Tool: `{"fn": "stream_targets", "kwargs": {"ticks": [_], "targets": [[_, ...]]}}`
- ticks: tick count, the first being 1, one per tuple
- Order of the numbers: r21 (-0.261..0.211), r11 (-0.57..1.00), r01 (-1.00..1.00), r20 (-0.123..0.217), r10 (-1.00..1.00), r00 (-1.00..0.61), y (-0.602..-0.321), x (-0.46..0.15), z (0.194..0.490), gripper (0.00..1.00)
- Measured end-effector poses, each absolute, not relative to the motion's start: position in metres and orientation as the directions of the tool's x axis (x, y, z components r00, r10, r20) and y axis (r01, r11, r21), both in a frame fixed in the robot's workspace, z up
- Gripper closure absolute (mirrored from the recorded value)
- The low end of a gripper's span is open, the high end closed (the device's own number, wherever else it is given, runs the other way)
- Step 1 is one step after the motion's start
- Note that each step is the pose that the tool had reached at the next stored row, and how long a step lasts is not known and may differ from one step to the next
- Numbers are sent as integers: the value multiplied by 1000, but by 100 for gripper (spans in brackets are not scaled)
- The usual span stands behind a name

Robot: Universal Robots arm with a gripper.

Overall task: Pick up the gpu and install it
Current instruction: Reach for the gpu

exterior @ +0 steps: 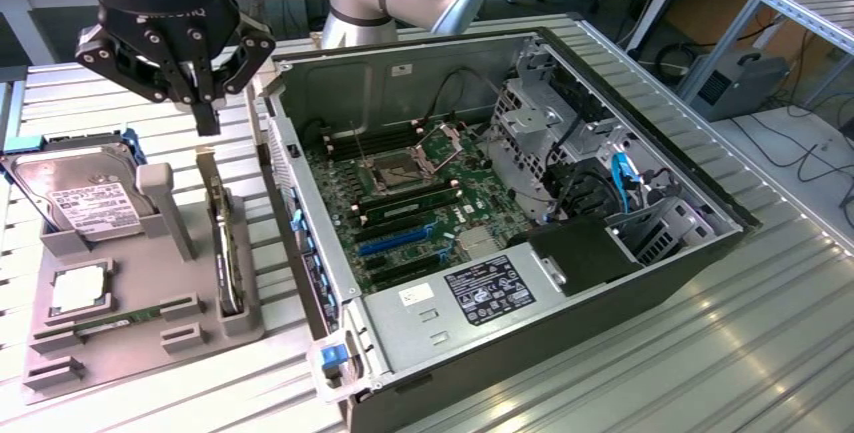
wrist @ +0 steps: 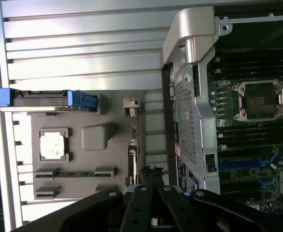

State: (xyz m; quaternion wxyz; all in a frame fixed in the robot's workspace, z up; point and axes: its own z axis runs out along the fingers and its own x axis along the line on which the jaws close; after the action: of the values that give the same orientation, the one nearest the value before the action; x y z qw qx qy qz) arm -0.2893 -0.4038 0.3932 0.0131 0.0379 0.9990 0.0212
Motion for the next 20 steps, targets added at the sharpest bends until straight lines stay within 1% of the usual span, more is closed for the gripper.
{"fn": "stream_targets", "kwargs": {"ticks": [20], "targets": [[43,996,75,-25,76,-997,-412,-289,393,89]]}}
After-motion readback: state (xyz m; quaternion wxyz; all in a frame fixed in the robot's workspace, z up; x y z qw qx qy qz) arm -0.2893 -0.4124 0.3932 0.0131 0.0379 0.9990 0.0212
